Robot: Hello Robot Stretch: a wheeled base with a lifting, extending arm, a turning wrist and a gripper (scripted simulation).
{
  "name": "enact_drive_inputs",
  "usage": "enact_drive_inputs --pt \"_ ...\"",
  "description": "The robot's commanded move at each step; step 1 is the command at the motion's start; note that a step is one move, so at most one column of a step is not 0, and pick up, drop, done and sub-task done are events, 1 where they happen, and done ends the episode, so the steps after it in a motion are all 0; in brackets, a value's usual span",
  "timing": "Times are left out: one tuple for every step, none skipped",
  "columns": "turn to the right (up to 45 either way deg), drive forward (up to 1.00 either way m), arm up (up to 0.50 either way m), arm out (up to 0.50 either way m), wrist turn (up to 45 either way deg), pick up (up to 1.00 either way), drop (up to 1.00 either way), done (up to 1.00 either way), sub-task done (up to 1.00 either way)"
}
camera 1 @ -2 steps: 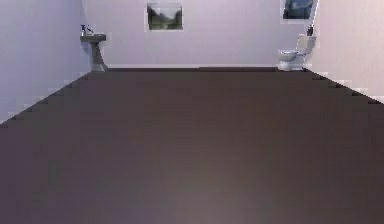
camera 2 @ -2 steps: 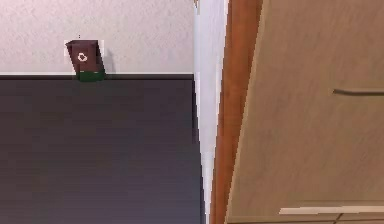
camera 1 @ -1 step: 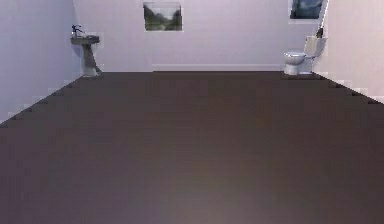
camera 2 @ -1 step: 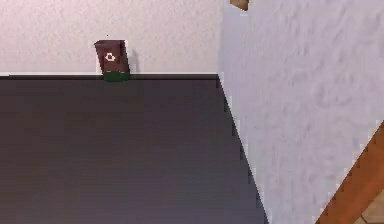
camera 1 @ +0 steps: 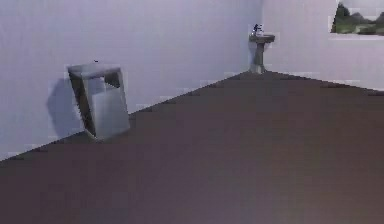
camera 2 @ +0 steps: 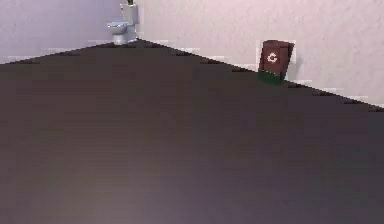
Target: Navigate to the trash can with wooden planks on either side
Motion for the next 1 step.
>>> enact_drive_inputs --pt "-36.0 0.0 0.0 0.0 0.0 0.0 0.0 0.0 0.0"
